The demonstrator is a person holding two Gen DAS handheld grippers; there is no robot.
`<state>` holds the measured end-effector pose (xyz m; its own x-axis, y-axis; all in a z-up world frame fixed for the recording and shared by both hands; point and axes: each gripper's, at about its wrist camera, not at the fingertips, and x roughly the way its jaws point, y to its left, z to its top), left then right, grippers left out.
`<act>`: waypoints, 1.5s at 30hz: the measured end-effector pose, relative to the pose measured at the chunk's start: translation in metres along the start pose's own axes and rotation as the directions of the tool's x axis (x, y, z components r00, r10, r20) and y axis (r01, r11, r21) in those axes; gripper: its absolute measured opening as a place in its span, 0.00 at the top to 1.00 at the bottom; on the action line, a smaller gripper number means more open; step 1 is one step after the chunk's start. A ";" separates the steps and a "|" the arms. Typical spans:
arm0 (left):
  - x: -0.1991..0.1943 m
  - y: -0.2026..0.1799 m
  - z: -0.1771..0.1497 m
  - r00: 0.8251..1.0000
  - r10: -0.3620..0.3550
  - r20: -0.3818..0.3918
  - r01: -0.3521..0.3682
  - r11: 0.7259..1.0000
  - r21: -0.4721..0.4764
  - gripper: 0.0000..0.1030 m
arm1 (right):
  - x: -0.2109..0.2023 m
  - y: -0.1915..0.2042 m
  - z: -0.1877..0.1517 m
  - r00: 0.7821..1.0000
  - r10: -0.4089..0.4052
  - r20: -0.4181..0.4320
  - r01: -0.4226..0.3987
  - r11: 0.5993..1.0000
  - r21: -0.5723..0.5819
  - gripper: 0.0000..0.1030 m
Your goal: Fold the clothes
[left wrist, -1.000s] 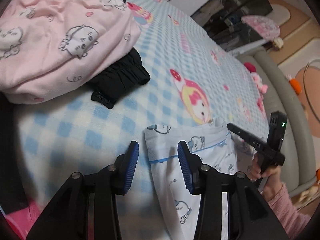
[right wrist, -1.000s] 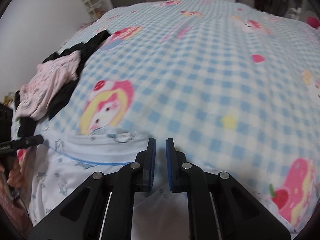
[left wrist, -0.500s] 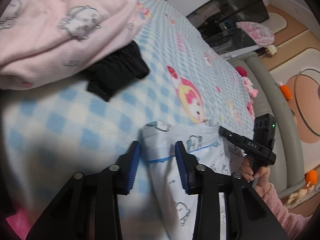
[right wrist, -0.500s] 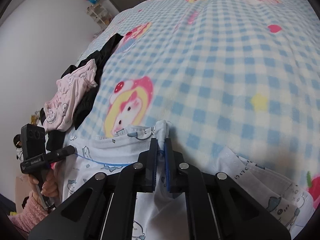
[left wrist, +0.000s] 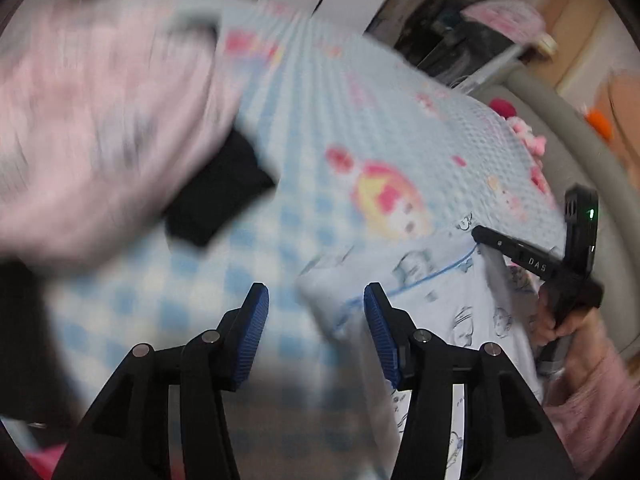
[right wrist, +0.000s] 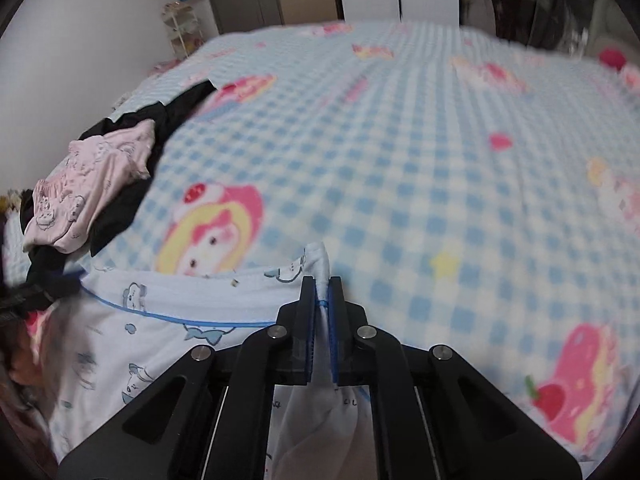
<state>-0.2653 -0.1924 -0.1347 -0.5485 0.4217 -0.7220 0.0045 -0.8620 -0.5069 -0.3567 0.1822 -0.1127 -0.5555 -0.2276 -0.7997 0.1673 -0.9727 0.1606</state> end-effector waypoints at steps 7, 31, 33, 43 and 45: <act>0.005 0.020 0.005 0.977 -0.212 -0.003 0.210 0.969 -0.130 0.52 | 0.025 -0.014 -0.005 0.984 0.132 -0.118 -0.120 0.987 0.104 0.76; 0.006 0.030 0.029 0.995 0.100 -0.011 -0.100 0.995 0.002 0.87 | 0.057 0.014 0.012 0.995 0.098 -0.014 -0.097 0.993 0.068 0.96; -0.002 0.036 0.030 0.996 0.085 -0.006 -0.086 0.996 -0.036 0.83 | 0.062 0.013 0.009 0.997 0.079 -0.004 -0.079 0.994 0.076 0.96; -0.026 -0.009 0.021 0.997 0.053 0.064 -0.056 0.998 0.043 0.64 | -0.002 0.049 0.019 0.989 0.039 0.146 -0.035 0.999 -0.028 0.93; -0.018 -0.011 0.020 0.990 0.141 0.029 -0.142 0.988 0.054 0.64 | 0.009 0.060 0.018 0.998 0.058 0.033 -0.056 0.997 -0.052 0.92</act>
<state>-0.2723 -0.1960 -0.1060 -0.5663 0.2876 -0.7724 0.0374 -0.9272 -0.3727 -0.3670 0.1210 -0.1000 -0.5714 -0.2846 -0.7697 0.2404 -0.9548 0.1746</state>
